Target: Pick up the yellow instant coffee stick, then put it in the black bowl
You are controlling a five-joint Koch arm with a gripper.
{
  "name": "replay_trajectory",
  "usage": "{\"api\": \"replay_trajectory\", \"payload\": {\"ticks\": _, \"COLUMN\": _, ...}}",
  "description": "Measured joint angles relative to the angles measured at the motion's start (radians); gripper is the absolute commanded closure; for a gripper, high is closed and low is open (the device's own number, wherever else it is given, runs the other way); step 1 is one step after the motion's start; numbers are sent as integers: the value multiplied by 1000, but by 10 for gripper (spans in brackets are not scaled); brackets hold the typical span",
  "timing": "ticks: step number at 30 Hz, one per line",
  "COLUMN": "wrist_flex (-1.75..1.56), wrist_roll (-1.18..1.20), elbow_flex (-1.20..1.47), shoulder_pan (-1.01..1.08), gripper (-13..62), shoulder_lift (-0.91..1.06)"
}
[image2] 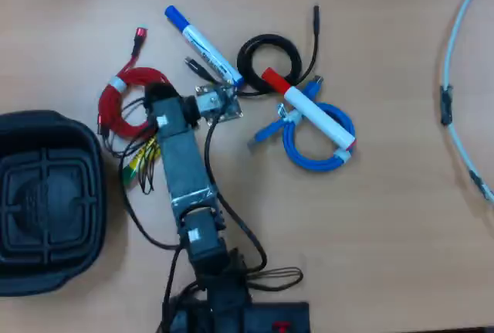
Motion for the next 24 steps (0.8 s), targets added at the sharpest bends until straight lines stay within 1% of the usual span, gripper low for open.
{"api": "replay_trajectory", "payload": {"ticks": 8, "wrist_flex": 78, "wrist_roll": -63, "elbow_flex": -52, "shoulder_pan": -6, "gripper": -81, "shoulder_lift": -20}}
{"api": "replay_trajectory", "payload": {"ticks": 13, "wrist_flex": 81, "wrist_roll": -63, "elbow_flex": -52, "shoulder_pan": 20, "gripper": -80, "shoulder_lift": -75}}
{"api": "replay_trajectory", "payload": {"ticks": 17, "wrist_flex": 83, "wrist_roll": -41, "elbow_flex": -67, "shoulder_pan": 44, "gripper": -81, "shoulder_lift": -169}}
{"api": "replay_trajectory", "payload": {"ticks": 24, "wrist_flex": 83, "wrist_roll": 3, "elbow_flex": -69, "shoulder_pan": 71, "gripper": -81, "shoulder_lift": -239}}
